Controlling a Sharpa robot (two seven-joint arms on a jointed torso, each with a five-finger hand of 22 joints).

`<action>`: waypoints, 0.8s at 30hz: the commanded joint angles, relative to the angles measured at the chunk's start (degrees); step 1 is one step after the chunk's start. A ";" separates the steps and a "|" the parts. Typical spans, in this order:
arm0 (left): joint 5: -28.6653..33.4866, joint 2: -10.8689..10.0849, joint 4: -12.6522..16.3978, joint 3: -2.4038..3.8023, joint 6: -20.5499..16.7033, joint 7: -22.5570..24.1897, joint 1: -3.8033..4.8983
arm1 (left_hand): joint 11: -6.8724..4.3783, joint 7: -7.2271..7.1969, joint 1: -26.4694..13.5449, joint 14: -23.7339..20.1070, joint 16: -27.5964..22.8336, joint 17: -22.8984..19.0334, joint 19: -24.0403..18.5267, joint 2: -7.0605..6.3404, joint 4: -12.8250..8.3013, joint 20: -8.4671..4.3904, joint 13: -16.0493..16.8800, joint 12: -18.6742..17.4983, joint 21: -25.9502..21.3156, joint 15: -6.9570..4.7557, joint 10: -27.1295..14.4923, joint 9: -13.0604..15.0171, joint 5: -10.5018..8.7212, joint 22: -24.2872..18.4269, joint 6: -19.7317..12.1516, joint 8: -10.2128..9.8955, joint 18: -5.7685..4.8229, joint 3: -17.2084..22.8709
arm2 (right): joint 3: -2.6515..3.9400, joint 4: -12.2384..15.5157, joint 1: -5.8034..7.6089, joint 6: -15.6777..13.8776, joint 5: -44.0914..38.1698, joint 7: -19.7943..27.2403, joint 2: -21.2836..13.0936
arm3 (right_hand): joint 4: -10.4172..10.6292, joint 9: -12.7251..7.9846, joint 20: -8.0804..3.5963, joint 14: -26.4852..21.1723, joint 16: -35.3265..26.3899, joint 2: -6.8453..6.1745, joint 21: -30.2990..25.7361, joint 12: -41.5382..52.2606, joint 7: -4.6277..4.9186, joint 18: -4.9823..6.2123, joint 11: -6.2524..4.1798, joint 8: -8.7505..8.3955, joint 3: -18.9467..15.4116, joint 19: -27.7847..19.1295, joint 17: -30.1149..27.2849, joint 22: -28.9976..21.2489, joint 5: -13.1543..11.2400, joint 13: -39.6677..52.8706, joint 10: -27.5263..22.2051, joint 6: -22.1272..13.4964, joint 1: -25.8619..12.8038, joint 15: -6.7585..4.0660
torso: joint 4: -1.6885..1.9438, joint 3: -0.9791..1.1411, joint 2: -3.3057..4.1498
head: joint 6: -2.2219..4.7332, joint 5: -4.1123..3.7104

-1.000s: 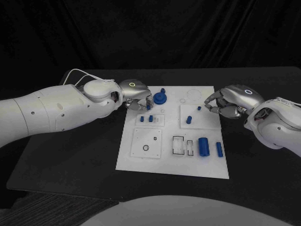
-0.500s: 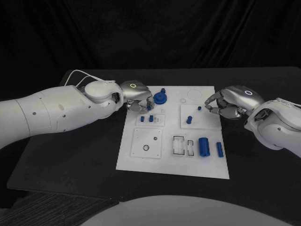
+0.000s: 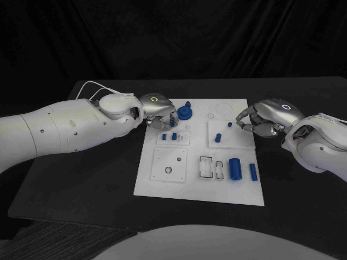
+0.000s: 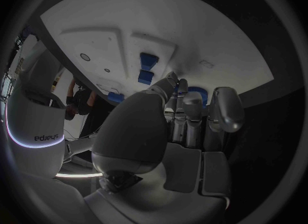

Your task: Assemble the parts on the task board

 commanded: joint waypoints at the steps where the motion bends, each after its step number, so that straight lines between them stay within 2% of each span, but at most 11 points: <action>1: -0.04 0.20 -0.15 -0.03 0.43 -0.17 -0.19 | 0.13 0.15 0.00 -0.52 -0.38 -0.15 -0.29 0.74 0.09 0.05 -0.08 -0.35 -0.32 -0.06 0.39 -0.07 0.16 8.19 -0.30 -0.30 -0.17 0.20 | 0.05 0.09 -0.14 0.37 -0.18 -1.05 -0.06 | 0.11 0.01 0.03 4.08 -0.30 0.00 -0.36 0.20 0.08 0.50 0.36 -0.39 0.31 2.60 4.14 12.60 0.37 15.08 6.10 0.22 0.46 0.22 | -0.02 0.04 0.00 | -0.01 -0.02; 24: -0.04 0.40 -0.99 -0.03 2.53 -1.97 -0.36 | 0.20 0.07 -0.38 -1.22 -1.16 -1.33 -0.76 1.03 0.30 0.08 -0.28 -0.81 -1.40 0.02 0.51 -0.36 0.10 7.96 -1.53 -1.17 -0.02 0.41 | 0.05 0.13 -0.15 0.63 -0.18 -1.15 -0.10 | 0.02 0.01 0.04 4.08 -0.30 0.08 -0.38 0.20 0.08 0.50 0.37 -0.42 0.49 2.59 4.12 12.60 0.37 15.08 6.10 0.26 0.55 0.22 | 0.02 0.02 -0.03 | -0.01 0.00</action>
